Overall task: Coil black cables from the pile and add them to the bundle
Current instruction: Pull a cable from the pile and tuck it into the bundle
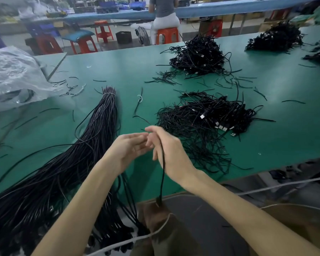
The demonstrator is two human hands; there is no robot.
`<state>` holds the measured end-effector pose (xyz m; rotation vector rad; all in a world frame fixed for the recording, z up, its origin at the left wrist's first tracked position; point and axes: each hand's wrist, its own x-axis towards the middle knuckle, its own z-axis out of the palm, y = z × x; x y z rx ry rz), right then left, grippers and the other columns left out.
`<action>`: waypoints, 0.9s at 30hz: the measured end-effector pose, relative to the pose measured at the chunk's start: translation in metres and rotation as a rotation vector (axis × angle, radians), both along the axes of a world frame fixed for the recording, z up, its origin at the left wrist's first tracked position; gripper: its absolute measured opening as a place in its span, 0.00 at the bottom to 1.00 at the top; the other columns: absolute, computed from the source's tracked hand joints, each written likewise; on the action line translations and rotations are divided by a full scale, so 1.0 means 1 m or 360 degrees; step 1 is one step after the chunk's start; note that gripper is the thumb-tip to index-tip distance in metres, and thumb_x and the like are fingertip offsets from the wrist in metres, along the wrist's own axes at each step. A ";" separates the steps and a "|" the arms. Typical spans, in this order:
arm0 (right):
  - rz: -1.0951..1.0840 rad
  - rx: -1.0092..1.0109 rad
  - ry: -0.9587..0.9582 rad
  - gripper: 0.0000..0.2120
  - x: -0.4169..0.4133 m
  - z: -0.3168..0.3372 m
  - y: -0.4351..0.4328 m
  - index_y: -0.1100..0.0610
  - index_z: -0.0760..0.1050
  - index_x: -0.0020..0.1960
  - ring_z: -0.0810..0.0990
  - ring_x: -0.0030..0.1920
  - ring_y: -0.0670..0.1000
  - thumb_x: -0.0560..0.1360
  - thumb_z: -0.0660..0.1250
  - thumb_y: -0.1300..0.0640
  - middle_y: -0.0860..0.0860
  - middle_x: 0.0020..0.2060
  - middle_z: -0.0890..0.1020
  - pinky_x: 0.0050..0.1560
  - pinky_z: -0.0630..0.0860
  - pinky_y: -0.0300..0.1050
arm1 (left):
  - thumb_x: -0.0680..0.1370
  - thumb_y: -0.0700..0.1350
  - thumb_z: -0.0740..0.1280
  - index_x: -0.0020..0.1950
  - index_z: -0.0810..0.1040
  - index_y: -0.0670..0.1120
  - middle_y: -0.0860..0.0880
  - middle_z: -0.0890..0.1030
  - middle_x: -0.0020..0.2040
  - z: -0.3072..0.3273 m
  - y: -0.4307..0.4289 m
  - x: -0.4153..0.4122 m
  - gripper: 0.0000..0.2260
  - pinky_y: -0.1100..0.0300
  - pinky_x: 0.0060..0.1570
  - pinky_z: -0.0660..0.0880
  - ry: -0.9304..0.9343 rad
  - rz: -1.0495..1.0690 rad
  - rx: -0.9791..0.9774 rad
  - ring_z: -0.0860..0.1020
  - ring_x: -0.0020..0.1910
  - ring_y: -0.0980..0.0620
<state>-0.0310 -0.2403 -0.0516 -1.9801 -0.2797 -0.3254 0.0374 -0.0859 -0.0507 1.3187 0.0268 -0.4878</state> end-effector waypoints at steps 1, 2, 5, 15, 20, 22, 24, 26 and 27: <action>-0.0072 0.0151 0.0046 0.16 0.005 0.003 -0.001 0.52 0.75 0.61 0.77 0.33 0.42 0.87 0.52 0.45 0.49 0.42 0.81 0.41 0.81 0.47 | 0.81 0.30 0.64 0.62 0.77 0.31 0.36 0.85 0.53 0.001 0.002 -0.006 0.10 0.55 0.49 0.83 -0.0035 -0.0150 0.0046 0.86 0.49 0.43; -0.0165 0.0231 0.0065 0.16 0.011 0.006 -0.004 0.53 0.75 0.57 0.76 0.31 0.43 0.87 0.53 0.46 0.50 0.40 0.80 0.36 0.79 0.46 | 0.80 0.30 0.65 0.62 0.77 0.32 0.36 0.84 0.56 0.002 0.004 -0.011 0.11 0.53 0.52 0.83 -0.0066 -0.0320 0.0086 0.86 0.52 0.41; -0.0441 0.0025 0.0062 0.16 0.029 0.013 -0.013 0.53 0.74 0.54 0.75 0.32 0.47 0.86 0.50 0.47 0.48 0.39 0.80 0.38 0.77 0.52 | 0.83 0.40 0.67 0.65 0.78 0.37 0.37 0.83 0.60 0.010 0.014 -0.030 0.12 0.48 0.59 0.80 -0.0199 -0.0987 0.0210 0.83 0.57 0.36; -0.0617 0.0083 0.0337 0.21 0.040 0.004 -0.015 0.54 0.75 0.54 0.80 0.42 0.51 0.87 0.47 0.45 0.49 0.41 0.82 0.50 0.75 0.53 | 0.82 0.54 0.68 0.67 0.80 0.50 0.53 0.82 0.62 0.021 0.008 -0.055 0.16 0.57 0.65 0.76 -0.0486 -0.0851 0.0562 0.80 0.62 0.52; -0.0588 0.0261 0.0402 0.19 0.044 0.004 -0.012 0.53 0.75 0.52 0.79 0.39 0.52 0.87 0.48 0.47 0.50 0.41 0.83 0.50 0.78 0.57 | 0.84 0.50 0.66 0.56 0.83 0.45 0.48 0.86 0.56 0.022 -0.002 -0.062 0.11 0.56 0.63 0.76 -0.0581 -0.1103 0.0649 0.83 0.57 0.48; -0.0614 0.0150 0.0355 0.19 0.044 0.001 -0.017 0.56 0.75 0.53 0.79 0.40 0.51 0.87 0.49 0.49 0.50 0.43 0.83 0.51 0.78 0.56 | 0.85 0.49 0.64 0.48 0.81 0.42 0.44 0.84 0.45 0.022 0.002 -0.060 0.13 0.56 0.51 0.79 -0.0552 -0.0968 0.0466 0.82 0.43 0.45; -0.0643 0.0135 0.0336 0.18 0.043 -0.001 -0.024 0.56 0.75 0.53 0.79 0.39 0.51 0.88 0.49 0.51 0.49 0.43 0.83 0.49 0.79 0.56 | 0.84 0.48 0.63 0.46 0.81 0.43 0.47 0.76 0.36 0.023 0.013 -0.052 0.13 0.62 0.36 0.74 -0.0490 -0.0654 0.0256 0.73 0.32 0.50; -0.0600 0.0115 0.0319 0.16 0.040 -0.003 -0.029 0.54 0.75 0.53 0.78 0.36 0.48 0.88 0.50 0.52 0.47 0.40 0.81 0.43 0.78 0.53 | 0.84 0.45 0.63 0.50 0.82 0.42 0.51 0.70 0.34 0.023 0.026 -0.040 0.11 0.66 0.29 0.67 -0.0354 -0.0281 -0.0077 0.65 0.28 0.56; -0.0538 0.0067 0.0307 0.15 0.037 -0.004 -0.031 0.54 0.75 0.55 0.77 0.35 0.46 0.88 0.51 0.53 0.47 0.40 0.81 0.41 0.77 0.51 | 0.84 0.44 0.63 0.55 0.82 0.41 0.53 0.70 0.34 0.023 0.032 -0.034 0.11 0.67 0.28 0.65 -0.0263 -0.0172 -0.0298 0.64 0.27 0.58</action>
